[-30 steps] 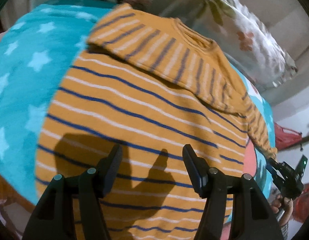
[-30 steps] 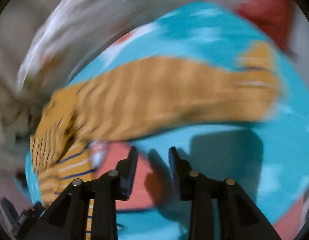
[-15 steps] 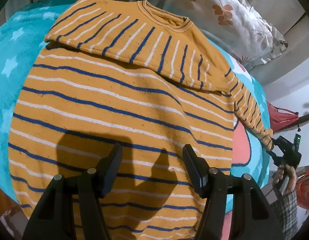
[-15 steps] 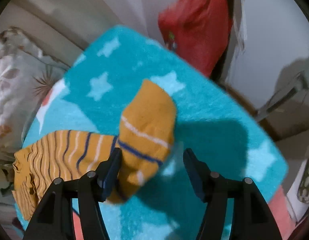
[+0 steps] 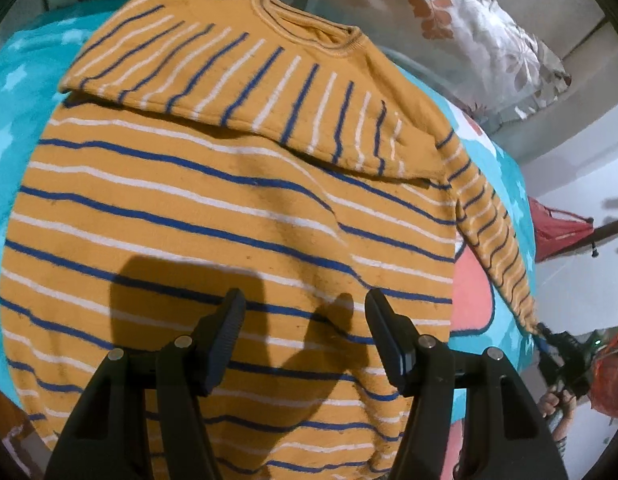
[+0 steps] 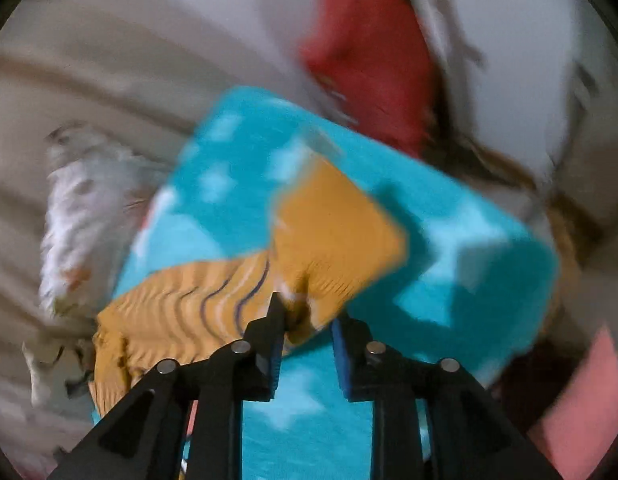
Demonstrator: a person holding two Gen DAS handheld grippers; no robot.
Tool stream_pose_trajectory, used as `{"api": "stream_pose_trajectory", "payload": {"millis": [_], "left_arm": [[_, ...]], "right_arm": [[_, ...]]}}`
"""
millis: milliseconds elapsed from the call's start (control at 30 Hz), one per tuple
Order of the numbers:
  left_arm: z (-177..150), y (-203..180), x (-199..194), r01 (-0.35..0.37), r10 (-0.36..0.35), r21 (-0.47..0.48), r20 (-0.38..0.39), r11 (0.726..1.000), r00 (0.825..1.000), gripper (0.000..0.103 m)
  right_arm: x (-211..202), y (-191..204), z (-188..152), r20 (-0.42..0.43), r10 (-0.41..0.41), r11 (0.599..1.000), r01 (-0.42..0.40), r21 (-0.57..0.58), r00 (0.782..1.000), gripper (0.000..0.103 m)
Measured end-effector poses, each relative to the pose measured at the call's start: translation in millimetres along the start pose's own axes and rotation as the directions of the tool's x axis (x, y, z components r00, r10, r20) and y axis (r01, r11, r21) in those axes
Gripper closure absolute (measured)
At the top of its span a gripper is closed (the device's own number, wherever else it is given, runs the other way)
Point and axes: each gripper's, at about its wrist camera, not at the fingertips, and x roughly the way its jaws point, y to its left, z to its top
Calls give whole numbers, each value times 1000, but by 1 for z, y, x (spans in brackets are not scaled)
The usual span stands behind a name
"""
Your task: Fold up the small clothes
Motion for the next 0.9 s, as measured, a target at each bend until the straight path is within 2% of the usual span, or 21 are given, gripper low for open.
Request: {"api": "stream_pose_trajectory", "payload": {"millis": [100,133,200,267,333,400,500,567,667,700,733,767,800,900], "left_arm": [[1,-4,4,5,-4,24,-15,1000,1000,42],[1,-4,4,5,-5,27,-19,1000,1000,42],[1,-4,6,5,-4,33,-26,999,1000,42],[2,-3,6,6,-5,33,-32,999,999,42],[3,-2,5,7,-6,33,-34,999,999,42],[4,-1,4,10,-8,37,-33,999,999,42],[4,1,-3,10,-9,47,-23,999,1000,42],[3,5,-9,7,-6,48,-16,999,1000,42],[3,17,-21,-2,2,34,3,999,1000,42],[3,24,-27,-5,5,23,14,1000,1000,42],[3,29,-30,-7,6,15,20,1000,1000,42],[3,36,-36,-7,7,3,29,1000,1000,42],[4,46,-43,-5,5,-12,40,1000,999,42],[3,68,-60,-8,11,-39,72,999,997,42]], "right_arm": [[-9,-37,-6,19,19,987,-22,157,1000,61],[-14,-45,-6,30,14,984,-19,177,999,60],[-26,-52,-6,49,11,982,-20,187,999,60],[-34,-52,-9,55,45,981,-55,185,997,56],[-32,-42,-14,36,78,982,-83,168,996,48],[-21,-32,-21,3,98,984,-97,149,995,46],[3,-20,-25,-44,74,988,-68,138,996,45],[8,-10,-22,-9,49,992,-48,114,999,41],[12,5,-13,47,-54,996,51,69,997,41],[14,8,-11,56,-68,996,64,59,996,48],[17,9,-8,47,-69,996,67,56,996,82],[20,11,-7,29,-66,996,64,62,997,91],[22,14,-5,16,-60,996,59,66,998,92],[9,51,-4,65,-62,998,63,1,996,92]]}}
